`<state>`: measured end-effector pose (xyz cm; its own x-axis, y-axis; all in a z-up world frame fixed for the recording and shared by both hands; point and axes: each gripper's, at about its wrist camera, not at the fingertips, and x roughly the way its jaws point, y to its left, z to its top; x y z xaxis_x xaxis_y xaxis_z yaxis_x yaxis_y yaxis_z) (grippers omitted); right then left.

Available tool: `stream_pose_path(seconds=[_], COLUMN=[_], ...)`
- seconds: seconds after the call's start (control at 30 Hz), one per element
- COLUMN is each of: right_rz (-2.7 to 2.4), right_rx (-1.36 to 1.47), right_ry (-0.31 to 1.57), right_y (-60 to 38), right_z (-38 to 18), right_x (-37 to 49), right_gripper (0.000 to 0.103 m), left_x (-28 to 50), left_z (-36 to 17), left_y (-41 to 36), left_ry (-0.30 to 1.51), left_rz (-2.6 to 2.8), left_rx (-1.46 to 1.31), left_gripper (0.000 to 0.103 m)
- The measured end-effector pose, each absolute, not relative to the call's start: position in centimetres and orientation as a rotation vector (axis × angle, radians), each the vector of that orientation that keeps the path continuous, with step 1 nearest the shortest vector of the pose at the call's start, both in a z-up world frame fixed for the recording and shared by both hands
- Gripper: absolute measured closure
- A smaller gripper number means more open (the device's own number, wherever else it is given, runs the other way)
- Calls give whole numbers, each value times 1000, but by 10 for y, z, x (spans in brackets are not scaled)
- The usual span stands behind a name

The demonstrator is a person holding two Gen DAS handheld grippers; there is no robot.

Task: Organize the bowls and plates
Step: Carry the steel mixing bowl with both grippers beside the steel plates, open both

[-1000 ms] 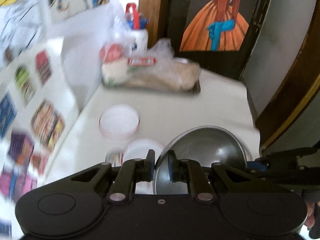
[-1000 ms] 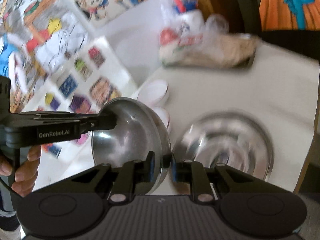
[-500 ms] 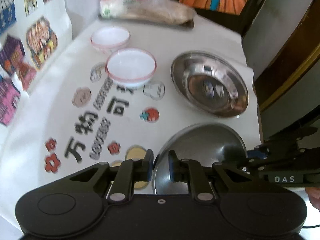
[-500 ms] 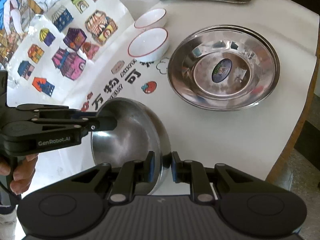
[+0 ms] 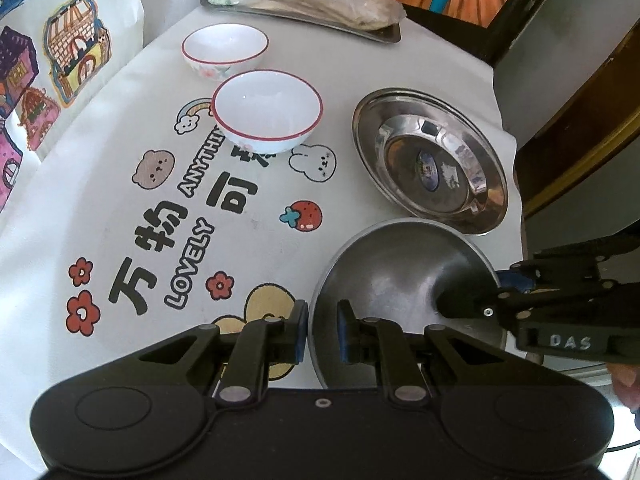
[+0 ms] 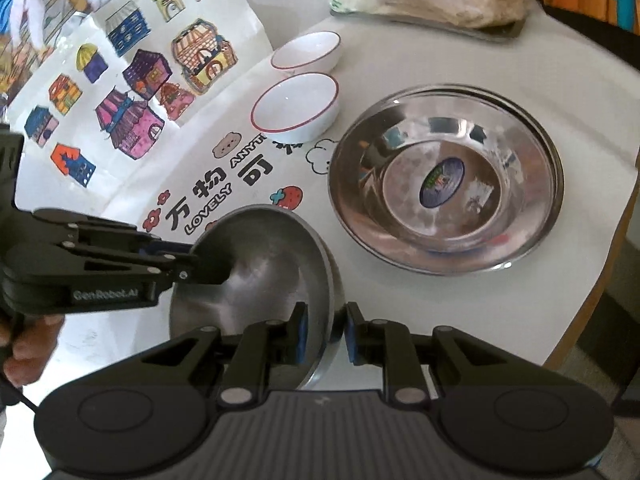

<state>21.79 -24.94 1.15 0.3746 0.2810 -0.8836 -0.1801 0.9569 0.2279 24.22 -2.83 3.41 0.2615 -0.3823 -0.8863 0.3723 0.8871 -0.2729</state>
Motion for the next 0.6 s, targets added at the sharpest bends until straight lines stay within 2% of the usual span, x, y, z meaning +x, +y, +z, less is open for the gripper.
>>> stream_pose_path(seconds=[0.27, 0.43, 0.5, 0.6], right_rz=[321, 333, 330, 325], right_rx=[131, 120, 113, 109], right_ry=[1174, 1137, 1123, 1109], right_y=[-250, -249, -249, -250], right_z=[7, 13, 17, 21], right_x=[218, 212, 210, 208], right_gripper=[78, 68, 59, 53], left_x=[240, 238, 236, 234], left_z=[37, 36, 37, 40], left_y=[-23, -23, -22, -20], left_ry=[1201, 1191, 1176, 1158], left_rz=[-509, -517, -520, -516], left_rx=[-23, -30, -31, -24], left_gripper=[88, 85, 84, 81])
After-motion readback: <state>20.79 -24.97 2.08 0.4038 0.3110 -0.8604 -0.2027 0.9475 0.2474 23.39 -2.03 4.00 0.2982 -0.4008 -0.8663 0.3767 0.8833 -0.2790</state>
